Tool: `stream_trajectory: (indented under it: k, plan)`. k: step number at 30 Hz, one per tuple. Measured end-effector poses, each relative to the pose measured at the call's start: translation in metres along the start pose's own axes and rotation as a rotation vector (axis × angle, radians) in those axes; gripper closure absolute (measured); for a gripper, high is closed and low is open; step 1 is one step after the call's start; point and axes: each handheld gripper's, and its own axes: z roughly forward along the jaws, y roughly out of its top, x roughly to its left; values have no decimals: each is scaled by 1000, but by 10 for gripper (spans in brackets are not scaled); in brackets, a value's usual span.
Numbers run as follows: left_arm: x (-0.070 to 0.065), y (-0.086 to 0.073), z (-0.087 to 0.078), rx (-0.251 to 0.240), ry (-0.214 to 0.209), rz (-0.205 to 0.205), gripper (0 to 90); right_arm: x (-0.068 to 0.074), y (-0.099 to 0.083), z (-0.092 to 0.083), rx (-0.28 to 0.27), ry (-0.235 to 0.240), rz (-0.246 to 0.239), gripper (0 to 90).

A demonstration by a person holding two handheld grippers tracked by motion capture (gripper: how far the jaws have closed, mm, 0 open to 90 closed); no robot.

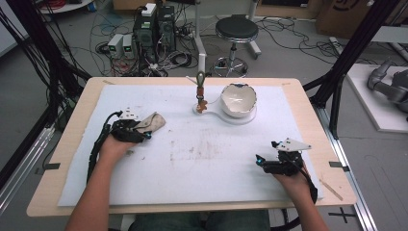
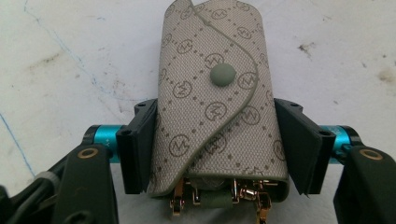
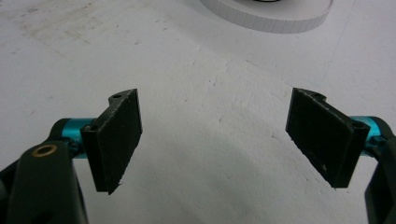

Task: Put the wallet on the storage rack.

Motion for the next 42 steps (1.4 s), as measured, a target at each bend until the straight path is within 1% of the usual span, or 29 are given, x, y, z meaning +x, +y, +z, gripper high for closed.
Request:
stream_trajectory:
  k: [2, 5, 6, 12, 15, 17, 18, 21, 23, 27, 30, 31, 35, 37, 40, 42]
  plan:
    - [1, 0, -2, 3, -3, -31, 361, 0, 0, 0, 0, 0, 0, 187]
    - [2, 1, -7, -1, 1, -56, 362, 0, 0, 0, 0, 1, 1, 187]
    - [2, 1, -9, -7, 1, -53, 362, 0, 0, 1, -1, 2, 4, 187]
    - [-8, 12, -25, -61, -5, -6, 362, 1, 1, 2, 3, 8, -4, 187]
    - [-17, 21, -35, -83, -20, 25, 362, 2, 2, 3, 2, 8, -2, 187]
    - [-23, 27, -39, -100, -37, 36, 362, 2, 2, 4, 4, 8, -2, 187]
    - [-26, 30, -41, -104, -40, 50, 362, 2, 1, 4, 7, 11, -6, 187]
    - [-34, 39, -45, -120, -59, 71, 362, 3, 2, 5, 8, 16, -2, 187]
    - [-40, 45, -47, -129, -62, 84, 362, 3, 2, 5, 10, 19, -4, 187]
    - [-50, 57, -47, -147, -79, 96, 362, 3, 3, 5, 10, 24, -4, 187]
    - [-58, 69, -45, -161, -92, 98, 361, 2, 3, 6, 4, 21, -3, 187]
    - [-61, 74, -44, -168, -98, 105, 362, 2, 3, 6, 6, 21, -3, 187]
    - [-72, 92, -38, -167, -114, 135, 361, 2, 4, 6, 4, 25, -1, 187]
    - [-77, 100, -34, -171, -124, 144, 361, 2, 4, 6, 3, 27, -3, 187]
    - [-84, 113, -28, -162, -134, 165, 361, 2, 4, 7, 6, 31, -3, 187]
    - [-89, 121, -24, -168, -142, 172, 361, 3, 4, 8, 4, 32, -11, 187]
